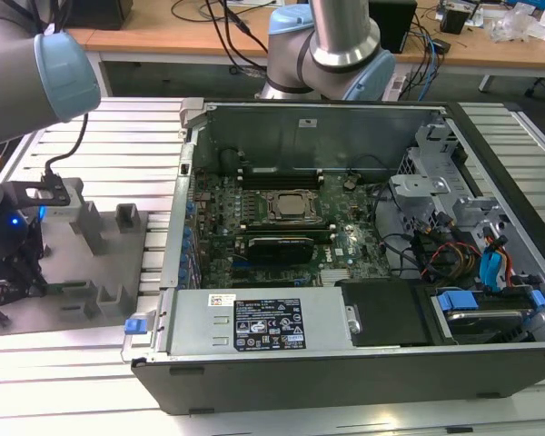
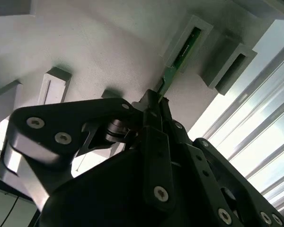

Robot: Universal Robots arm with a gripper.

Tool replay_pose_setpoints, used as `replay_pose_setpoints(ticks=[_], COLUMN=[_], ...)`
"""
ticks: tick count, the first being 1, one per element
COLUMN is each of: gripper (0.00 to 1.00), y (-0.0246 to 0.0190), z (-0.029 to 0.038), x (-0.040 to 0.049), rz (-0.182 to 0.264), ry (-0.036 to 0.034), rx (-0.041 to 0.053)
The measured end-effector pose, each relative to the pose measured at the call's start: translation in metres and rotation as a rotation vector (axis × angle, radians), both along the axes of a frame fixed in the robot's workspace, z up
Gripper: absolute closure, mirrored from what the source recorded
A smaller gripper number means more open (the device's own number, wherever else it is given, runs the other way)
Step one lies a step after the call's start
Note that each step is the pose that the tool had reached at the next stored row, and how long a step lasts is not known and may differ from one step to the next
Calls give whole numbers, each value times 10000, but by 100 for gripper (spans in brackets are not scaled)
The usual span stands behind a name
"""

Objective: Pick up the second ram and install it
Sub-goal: 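Pick up the second ram and move it above second insertion slot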

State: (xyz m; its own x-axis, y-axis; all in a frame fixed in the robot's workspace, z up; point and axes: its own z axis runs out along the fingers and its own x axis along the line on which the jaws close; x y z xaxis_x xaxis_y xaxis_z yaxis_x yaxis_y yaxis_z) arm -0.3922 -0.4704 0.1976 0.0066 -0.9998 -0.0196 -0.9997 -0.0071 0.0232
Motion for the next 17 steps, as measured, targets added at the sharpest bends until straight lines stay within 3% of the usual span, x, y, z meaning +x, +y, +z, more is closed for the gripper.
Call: replay_pose_setpoints(ticks=[17], gripper=[86], y=[0], z=[-24], x=[0], rz=[0], ry=[0], rx=[0])
